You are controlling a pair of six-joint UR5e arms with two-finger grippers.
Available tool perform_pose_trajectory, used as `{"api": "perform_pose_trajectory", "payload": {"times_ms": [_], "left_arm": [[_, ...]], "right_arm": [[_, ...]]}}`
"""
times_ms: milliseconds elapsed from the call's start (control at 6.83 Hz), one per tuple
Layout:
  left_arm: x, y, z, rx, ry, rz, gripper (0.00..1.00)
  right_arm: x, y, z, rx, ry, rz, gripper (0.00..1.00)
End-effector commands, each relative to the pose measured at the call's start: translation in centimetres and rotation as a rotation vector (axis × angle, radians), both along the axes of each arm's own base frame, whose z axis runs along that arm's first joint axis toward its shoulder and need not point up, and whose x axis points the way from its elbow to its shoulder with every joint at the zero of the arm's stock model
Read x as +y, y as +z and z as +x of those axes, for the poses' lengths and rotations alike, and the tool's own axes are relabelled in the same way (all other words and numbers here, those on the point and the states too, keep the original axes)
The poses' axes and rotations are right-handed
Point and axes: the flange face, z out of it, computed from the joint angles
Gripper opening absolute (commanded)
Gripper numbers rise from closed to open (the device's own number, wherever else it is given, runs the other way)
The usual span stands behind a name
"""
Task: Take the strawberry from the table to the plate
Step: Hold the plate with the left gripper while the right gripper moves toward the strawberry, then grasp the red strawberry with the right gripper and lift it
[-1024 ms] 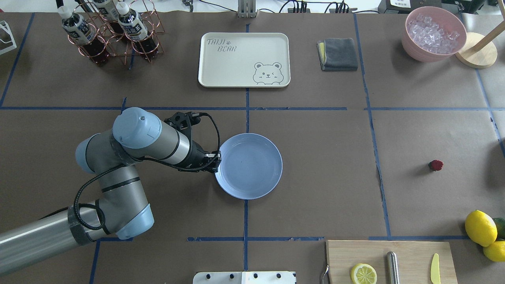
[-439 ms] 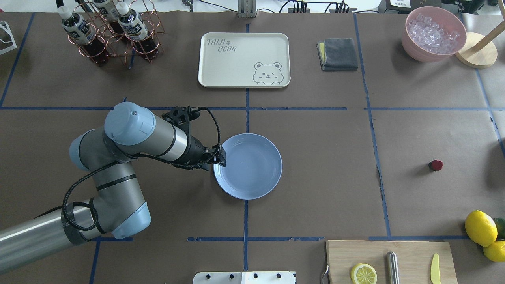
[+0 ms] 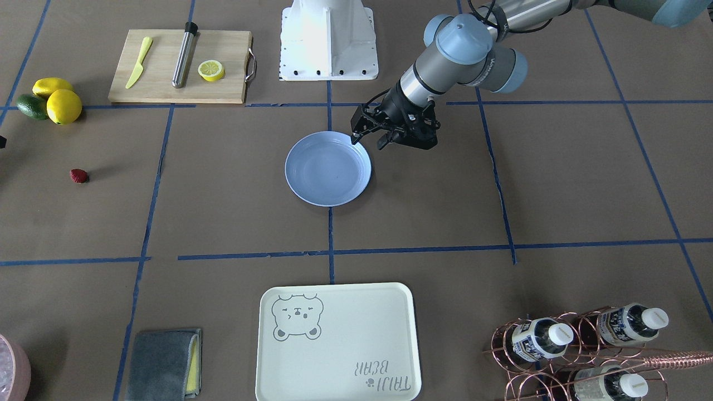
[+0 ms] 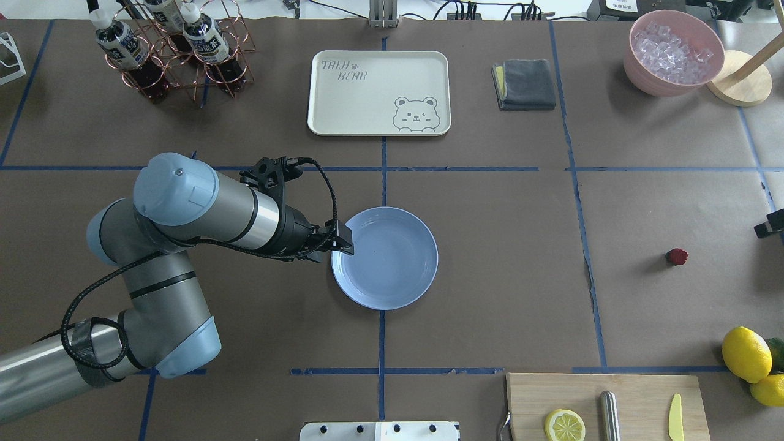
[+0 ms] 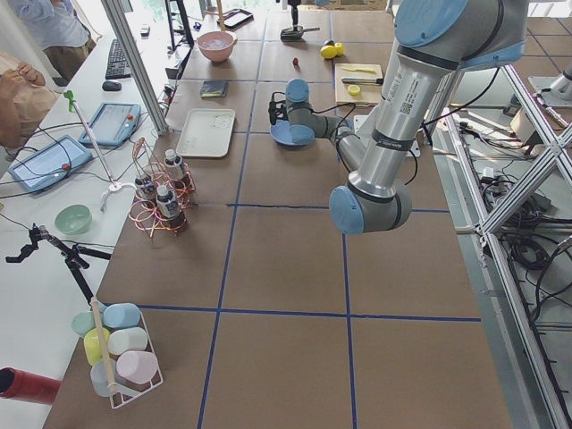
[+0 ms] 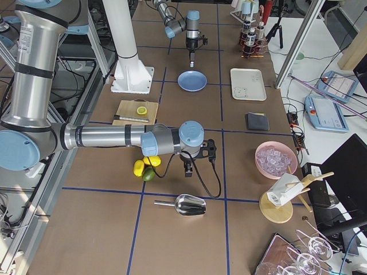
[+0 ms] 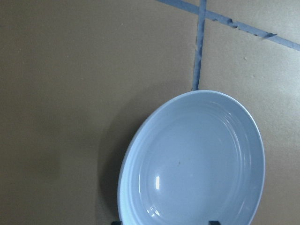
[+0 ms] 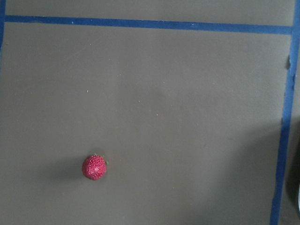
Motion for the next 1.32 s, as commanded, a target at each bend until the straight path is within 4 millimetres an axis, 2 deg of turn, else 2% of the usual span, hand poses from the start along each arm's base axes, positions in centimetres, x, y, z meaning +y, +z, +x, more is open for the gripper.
{"api": "perform_pose_trajectory", "payload": {"times_ms": [0, 146, 293, 585, 732, 878, 1024, 1171], "left_arm": [[0.4, -0.9, -1.0, 0.022, -0.008, 0.012, 1.0], [0.5, -0.9, -1.2, 0.023, -0.007, 0.011, 1.0], [0.8, -0.9, -2.1, 0.032, -0.019, -0.025, 1.0], [1.0, -0.5, -2.2, 0.029, -0.029, -0.057, 1.0], [0.9, -0.6, -2.2, 0.029, -0.029, -0.059, 1.0], [0.7, -0.3, -2.0, 0.022, -0.038, -0.059, 1.0], [0.8, -0.3, -1.9, 0.02, -0.042, -0.059, 1.0], [0.8, -0.3, -1.9, 0.02, -0.043, -0.059, 1.0]], "right_arm": [[1.7, -0.9, -8.4, 0.048, 0.046, -0.017, 1.0], [2.2, -1.6, -11.3, 0.059, 0.083, -0.016, 1.0], [2.7, -1.2, -12.7, 0.068, 0.074, -0.024, 1.0], [0.8, -0.8, -15.1, 0.079, 0.073, -0.012, 0.99], [0.6, -0.1, -15.1, 0.094, 0.077, -0.009, 0.96], [0.5, 0.0, -15.0, 0.108, 0.091, -0.001, 0.88], [0.5, 0.4, -14.8, 0.117, 0.097, 0.002, 0.5], [0.7, 0.6, -14.5, 0.122, 0.097, -0.001, 0.33]]}}
